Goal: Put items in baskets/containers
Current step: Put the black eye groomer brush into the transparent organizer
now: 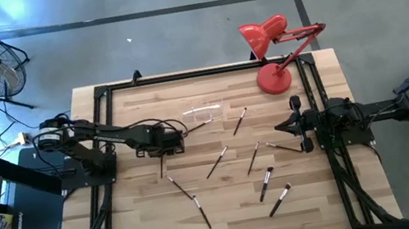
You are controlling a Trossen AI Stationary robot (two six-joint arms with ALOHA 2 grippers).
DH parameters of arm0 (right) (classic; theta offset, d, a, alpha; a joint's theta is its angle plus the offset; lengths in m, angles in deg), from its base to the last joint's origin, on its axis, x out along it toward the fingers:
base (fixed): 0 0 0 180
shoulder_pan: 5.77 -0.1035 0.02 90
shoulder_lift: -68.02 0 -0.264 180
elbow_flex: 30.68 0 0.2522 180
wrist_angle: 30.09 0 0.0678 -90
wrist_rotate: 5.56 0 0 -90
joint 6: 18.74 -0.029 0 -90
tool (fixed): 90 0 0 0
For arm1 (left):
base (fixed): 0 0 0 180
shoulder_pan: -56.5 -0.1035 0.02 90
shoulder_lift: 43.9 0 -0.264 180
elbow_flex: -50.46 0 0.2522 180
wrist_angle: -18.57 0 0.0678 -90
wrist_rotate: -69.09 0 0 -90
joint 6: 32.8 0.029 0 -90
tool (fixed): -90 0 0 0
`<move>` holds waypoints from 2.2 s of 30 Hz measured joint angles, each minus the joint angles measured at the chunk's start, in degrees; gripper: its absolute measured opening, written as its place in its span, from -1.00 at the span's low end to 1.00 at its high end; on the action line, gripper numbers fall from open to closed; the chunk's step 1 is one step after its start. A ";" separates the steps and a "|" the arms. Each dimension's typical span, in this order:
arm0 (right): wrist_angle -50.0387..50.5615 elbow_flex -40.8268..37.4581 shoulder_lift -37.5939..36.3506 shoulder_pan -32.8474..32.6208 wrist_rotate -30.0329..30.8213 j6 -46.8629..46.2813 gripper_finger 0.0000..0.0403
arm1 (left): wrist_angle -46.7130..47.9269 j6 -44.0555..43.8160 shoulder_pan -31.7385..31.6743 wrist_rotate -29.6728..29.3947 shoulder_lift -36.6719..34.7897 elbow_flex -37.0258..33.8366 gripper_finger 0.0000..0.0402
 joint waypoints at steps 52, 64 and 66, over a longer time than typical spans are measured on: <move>0.01 0.00 0.32 -0.01 0.00 0.00 -0.96 | 5.59 6.62 -0.03 -8.12 7.30 8.74 -1.00; 0.00 0.00 0.32 -0.01 0.00 0.00 -0.97 | 5.55 5.62 -0.02 -5.19 7.19 9.09 -1.00; 0.00 0.00 0.32 0.00 0.00 0.00 -0.97 | 5.29 5.61 -0.02 -4.67 7.15 9.09 -1.00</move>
